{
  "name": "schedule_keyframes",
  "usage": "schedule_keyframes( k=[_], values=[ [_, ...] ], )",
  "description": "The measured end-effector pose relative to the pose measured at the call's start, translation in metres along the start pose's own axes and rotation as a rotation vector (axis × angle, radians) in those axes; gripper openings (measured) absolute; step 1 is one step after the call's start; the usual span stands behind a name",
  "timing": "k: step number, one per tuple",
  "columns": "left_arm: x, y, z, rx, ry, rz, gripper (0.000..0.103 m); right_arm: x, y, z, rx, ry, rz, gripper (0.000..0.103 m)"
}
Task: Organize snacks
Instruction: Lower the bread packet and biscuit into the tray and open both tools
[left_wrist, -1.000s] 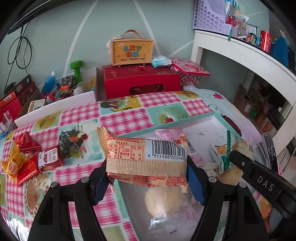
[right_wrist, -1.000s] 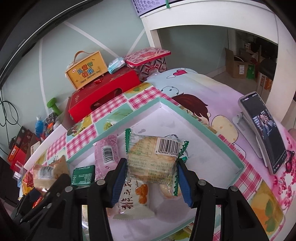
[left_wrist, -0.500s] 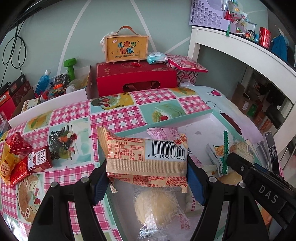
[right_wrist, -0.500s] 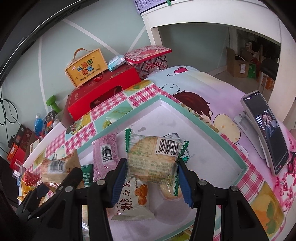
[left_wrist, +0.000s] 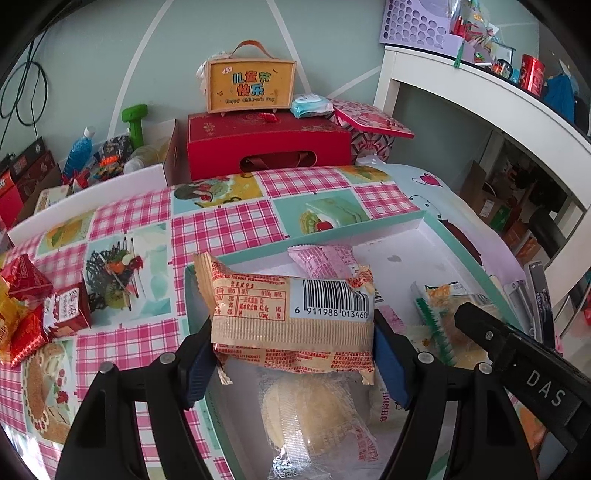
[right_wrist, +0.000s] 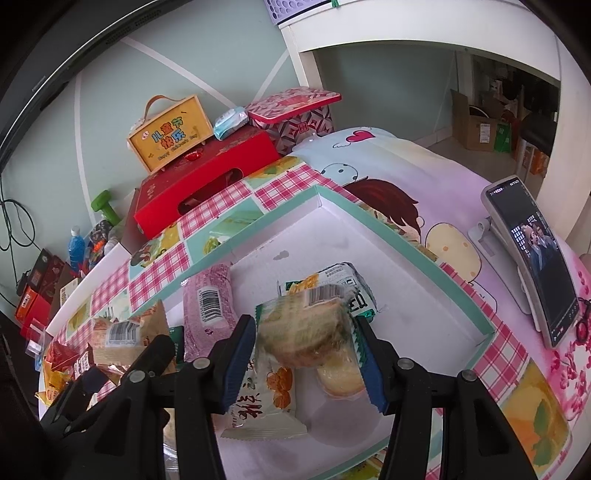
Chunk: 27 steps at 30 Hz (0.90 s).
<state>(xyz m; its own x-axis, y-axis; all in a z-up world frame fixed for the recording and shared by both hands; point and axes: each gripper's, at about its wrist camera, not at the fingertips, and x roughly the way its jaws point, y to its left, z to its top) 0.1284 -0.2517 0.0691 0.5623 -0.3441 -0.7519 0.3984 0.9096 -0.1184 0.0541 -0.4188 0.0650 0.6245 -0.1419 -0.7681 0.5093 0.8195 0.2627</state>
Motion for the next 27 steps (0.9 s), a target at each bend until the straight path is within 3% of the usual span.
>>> schedule_keyframes(
  k=[7, 12, 20, 27],
  values=[
    [-0.003, 0.008, 0.002, -0.033, 0.025, -0.006, 0.08, 0.001, 0.003, 0.0, -0.019, 0.007, -0.007, 0.059],
    [-0.008, 0.017, 0.003, -0.074, 0.048, -0.017, 0.081, 0.005, 0.002, 0.0, -0.02, 0.025, -0.023, 0.071],
    [-0.022, 0.036, 0.009, -0.144, 0.03, -0.019, 0.082, 0.011, 0.003, -0.001, -0.026, 0.051, -0.036, 0.081],
    [-0.022, 0.058, 0.009, -0.232, 0.042, 0.045, 0.083, 0.014, 0.008, -0.003, -0.041, 0.059, -0.039, 0.094]
  ],
)
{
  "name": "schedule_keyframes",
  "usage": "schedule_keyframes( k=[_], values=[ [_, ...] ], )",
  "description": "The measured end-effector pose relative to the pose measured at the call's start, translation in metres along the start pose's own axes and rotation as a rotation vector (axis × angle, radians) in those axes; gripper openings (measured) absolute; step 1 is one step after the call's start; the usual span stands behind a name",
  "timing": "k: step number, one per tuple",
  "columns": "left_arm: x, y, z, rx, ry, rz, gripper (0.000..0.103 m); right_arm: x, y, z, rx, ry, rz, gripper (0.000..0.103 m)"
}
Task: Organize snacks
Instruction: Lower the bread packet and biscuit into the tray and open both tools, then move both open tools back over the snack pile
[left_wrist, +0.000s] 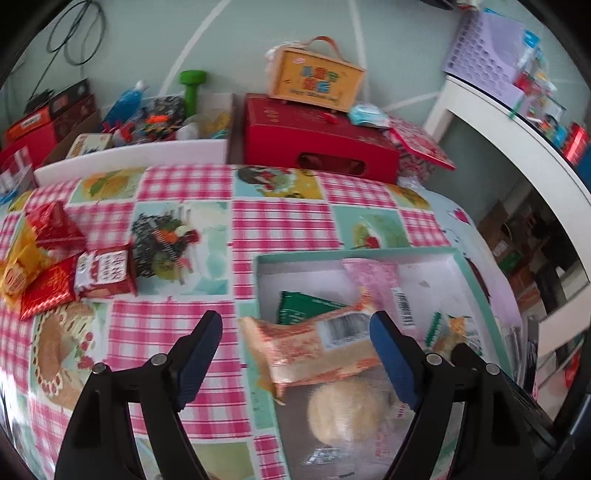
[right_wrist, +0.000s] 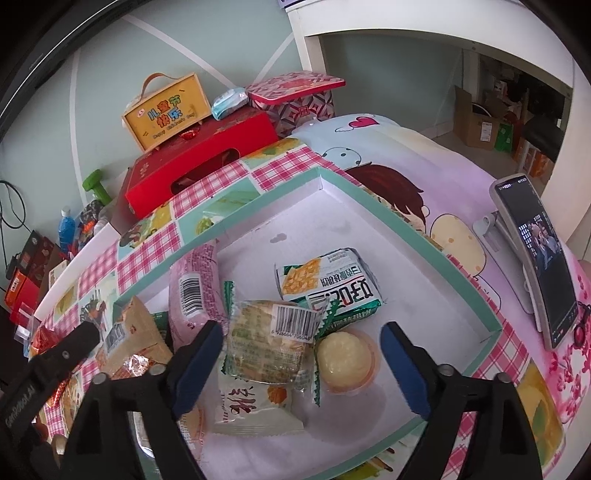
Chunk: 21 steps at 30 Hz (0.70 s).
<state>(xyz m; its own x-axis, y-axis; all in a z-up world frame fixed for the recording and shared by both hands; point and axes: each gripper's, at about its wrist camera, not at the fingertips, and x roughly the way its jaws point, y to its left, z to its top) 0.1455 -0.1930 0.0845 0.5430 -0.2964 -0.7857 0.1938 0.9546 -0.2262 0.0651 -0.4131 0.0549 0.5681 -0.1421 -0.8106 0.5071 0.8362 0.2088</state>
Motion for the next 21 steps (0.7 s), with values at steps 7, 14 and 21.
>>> schedule_keyframes(
  k=[7, 14, 21],
  values=[
    [0.006, 0.02, 0.002, -0.034, -0.003, 0.12, 0.084, -0.005, 0.013, 0.0, -0.037, -0.018, 0.012, 0.1],
    [0.009, 0.035, 0.002, -0.038, -0.007, 0.215, 0.103, -0.009, 0.035, -0.004, -0.1, -0.041, 0.017, 0.103],
    [0.007, 0.047, 0.004, -0.043, -0.01, 0.241, 0.103, -0.008, 0.046, -0.007, -0.129, -0.037, 0.03, 0.103]
  ],
)
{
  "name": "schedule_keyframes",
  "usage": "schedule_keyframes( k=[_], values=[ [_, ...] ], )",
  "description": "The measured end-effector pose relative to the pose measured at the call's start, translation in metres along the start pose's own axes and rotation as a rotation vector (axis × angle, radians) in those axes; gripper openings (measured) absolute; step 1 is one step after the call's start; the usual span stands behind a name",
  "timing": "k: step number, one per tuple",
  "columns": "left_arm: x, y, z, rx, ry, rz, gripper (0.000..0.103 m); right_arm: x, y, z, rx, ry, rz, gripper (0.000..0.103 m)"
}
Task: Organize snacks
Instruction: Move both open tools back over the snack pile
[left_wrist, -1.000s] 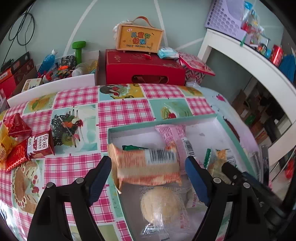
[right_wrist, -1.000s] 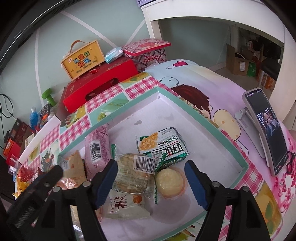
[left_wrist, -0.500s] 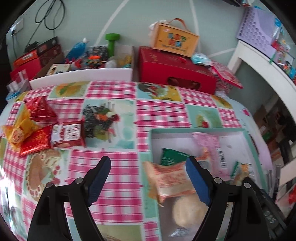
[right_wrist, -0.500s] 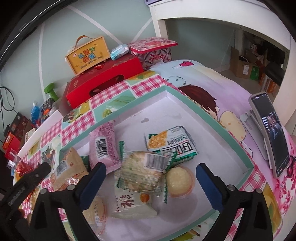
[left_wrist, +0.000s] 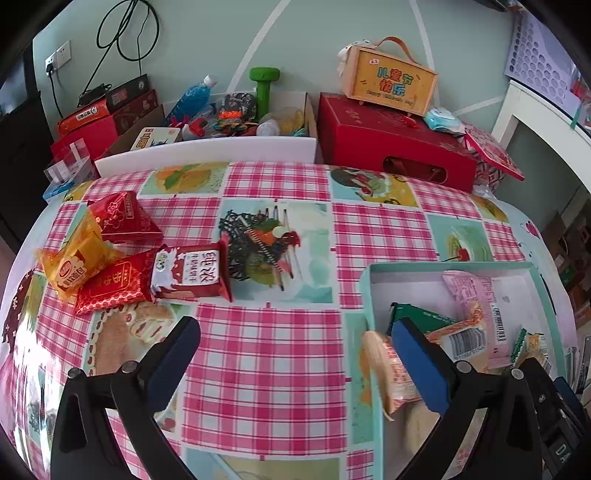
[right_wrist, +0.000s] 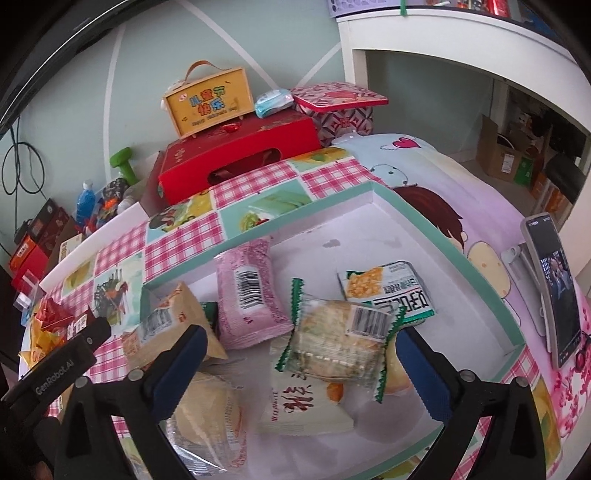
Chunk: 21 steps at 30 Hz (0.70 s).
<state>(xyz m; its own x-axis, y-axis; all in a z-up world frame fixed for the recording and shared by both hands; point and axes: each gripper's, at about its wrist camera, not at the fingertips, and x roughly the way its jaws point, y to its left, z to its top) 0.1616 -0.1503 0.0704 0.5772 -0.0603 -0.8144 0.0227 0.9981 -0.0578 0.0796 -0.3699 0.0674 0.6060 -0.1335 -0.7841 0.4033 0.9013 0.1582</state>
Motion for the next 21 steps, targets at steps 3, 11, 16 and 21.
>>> schedule_keyframes(
  k=[3, 11, 16, 21],
  values=[
    [-0.002, 0.006, 0.001, 0.002, -0.003, 0.009, 0.103, -0.002, 0.009, 0.0, -0.022, -0.01, 0.012, 0.103],
    [-0.009, 0.028, 0.003, 0.031, -0.013, 0.086, 0.103, -0.013, 0.053, -0.006, -0.133, -0.04, 0.073, 0.103],
    [-0.011, 0.051, 0.003, 0.032, -0.007, 0.145, 0.103, -0.014, 0.078, -0.013, -0.193, -0.039, 0.102, 0.103],
    [-0.015, 0.076, 0.005, 0.013, -0.009, 0.207, 0.103, -0.014, 0.098, -0.021, -0.23, -0.029, 0.13, 0.103]
  ],
)
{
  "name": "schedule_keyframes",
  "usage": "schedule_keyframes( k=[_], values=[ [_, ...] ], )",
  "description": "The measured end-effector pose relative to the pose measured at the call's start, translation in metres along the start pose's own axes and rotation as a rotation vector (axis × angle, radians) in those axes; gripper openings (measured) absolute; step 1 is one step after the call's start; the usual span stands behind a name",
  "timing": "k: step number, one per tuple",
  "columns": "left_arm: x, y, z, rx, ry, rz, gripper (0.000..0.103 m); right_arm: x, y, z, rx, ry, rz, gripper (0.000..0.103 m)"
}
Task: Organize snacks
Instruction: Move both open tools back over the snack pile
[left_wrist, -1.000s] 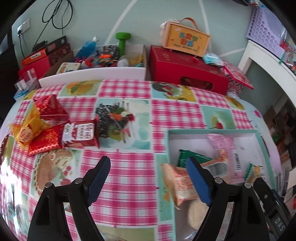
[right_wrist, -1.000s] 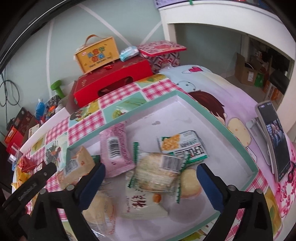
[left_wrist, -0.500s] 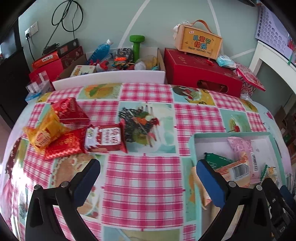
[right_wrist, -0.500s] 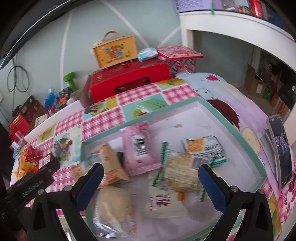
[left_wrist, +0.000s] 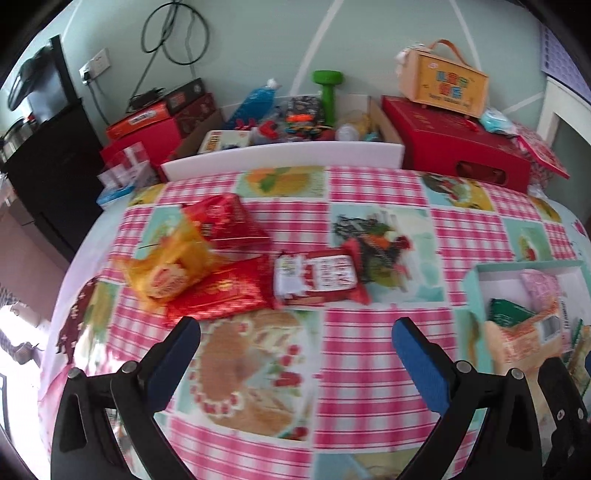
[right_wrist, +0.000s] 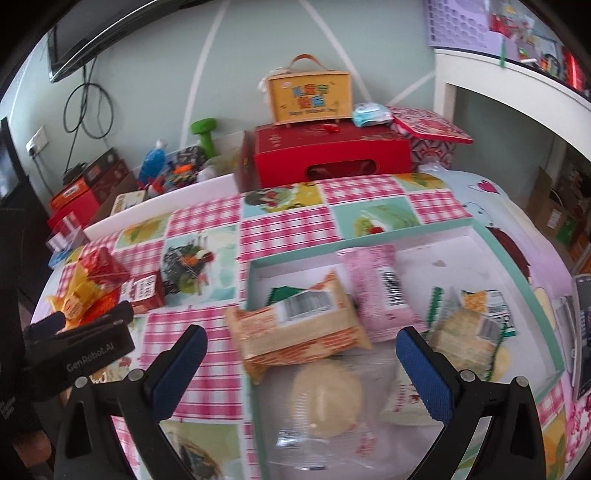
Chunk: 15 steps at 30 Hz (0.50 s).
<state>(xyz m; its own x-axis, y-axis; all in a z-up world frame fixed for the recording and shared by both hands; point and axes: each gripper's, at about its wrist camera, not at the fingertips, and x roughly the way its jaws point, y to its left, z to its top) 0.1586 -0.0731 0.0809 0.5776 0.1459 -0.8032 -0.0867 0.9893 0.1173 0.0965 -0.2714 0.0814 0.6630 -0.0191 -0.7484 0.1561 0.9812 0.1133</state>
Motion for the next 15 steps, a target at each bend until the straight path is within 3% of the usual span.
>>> schedule_keyframes(
  k=[15],
  values=[
    [-0.004, 0.073, 0.006, -0.135, 0.003, 0.037, 0.103, 0.013, 0.076, -0.016, -0.134, 0.026, 0.118, 0.103]
  ],
)
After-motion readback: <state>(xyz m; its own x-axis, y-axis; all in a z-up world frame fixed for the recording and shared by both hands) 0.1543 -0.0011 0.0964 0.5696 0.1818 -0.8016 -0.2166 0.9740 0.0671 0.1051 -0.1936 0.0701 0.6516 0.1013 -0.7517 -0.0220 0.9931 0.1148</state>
